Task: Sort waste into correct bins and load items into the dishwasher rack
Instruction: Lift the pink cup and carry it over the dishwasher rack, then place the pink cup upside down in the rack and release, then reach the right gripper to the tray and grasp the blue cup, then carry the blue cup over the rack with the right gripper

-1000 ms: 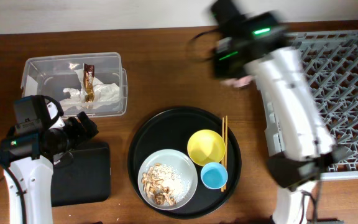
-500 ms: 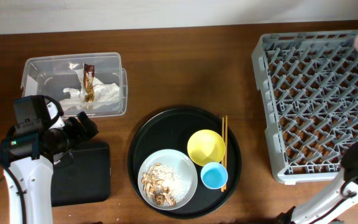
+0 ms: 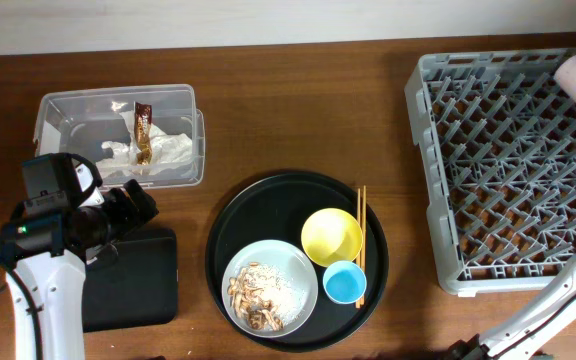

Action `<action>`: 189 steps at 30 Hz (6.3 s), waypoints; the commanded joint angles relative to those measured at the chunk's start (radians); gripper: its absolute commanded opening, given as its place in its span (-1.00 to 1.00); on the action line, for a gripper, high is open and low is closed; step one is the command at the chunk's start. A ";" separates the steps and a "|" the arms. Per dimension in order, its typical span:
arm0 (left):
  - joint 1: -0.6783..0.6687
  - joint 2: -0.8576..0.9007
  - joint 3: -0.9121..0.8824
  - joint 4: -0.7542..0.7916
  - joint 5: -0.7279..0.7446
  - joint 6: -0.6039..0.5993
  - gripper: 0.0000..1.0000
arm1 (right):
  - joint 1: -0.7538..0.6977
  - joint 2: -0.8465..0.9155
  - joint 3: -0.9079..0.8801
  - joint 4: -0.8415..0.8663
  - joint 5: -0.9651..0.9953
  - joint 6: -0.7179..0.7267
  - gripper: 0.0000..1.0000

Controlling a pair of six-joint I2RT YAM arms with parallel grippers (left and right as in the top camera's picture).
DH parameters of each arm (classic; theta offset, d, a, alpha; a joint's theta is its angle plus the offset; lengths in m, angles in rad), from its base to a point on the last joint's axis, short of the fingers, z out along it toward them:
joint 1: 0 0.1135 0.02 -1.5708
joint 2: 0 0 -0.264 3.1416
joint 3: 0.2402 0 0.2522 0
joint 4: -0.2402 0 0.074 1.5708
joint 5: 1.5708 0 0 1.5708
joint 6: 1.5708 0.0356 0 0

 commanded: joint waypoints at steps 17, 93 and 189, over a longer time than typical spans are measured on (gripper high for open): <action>0.005 -0.013 0.016 -0.001 -0.004 -0.013 0.99 | 0.004 0.058 -0.051 0.151 0.092 -0.015 -0.92; 0.005 -0.013 0.016 -0.001 -0.004 -0.013 0.99 | 1.517 -1.339 -1.143 -0.411 1.275 0.702 0.52; 0.005 -0.013 0.016 -0.001 -0.003 -0.013 0.99 | 0.130 -0.051 -0.222 -0.021 0.209 0.074 -0.92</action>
